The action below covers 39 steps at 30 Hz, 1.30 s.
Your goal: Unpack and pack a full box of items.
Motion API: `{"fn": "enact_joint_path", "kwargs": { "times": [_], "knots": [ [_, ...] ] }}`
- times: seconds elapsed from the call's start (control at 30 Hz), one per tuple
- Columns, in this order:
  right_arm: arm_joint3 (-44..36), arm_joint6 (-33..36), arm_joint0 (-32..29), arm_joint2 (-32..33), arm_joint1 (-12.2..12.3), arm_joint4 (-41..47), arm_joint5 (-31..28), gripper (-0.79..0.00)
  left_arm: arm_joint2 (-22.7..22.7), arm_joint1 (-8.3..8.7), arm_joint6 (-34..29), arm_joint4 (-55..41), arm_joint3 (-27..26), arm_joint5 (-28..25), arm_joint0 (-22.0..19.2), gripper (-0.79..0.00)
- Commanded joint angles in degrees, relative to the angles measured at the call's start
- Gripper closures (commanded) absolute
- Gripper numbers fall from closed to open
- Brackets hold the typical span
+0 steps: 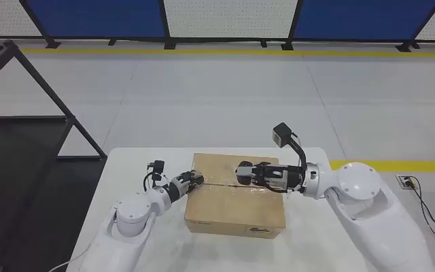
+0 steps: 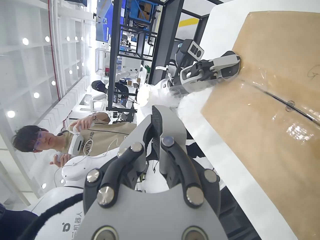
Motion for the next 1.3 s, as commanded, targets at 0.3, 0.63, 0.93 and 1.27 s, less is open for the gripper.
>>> {"fn": "enact_joint_path", "kwargs": {
  "times": [0.3, 0.63, 0.93, 1.27],
  "knots": [
    [-0.5, -1.6, 0.6, -0.5, -0.5, 2.3, 1.6, 0.000, -0.3, 0.21, -0.6, -0.1, 0.1, -0.4, 0.1, 0.000],
    [-1.4, -2.1, 0.5, -0.5, -0.9, 5.0, 2.5, 0.000, -0.2, 0.32, -0.7, -0.4, 0.2, -0.4, 0.0, 0.000],
    [-2.4, -4.0, -0.7, 0.4, -1.1, 6.5, 2.4, 0.000, 0.0, 0.38, -0.6, -0.4, 0.4, -0.4, -0.2, 0.000],
    [-2.8, -5.1, -0.5, 0.2, -1.4, 7.3, 3.5, 0.000, 0.4, 0.35, -0.2, -0.7, 0.8, -0.4, -0.5, 0.000]
  ]
}}
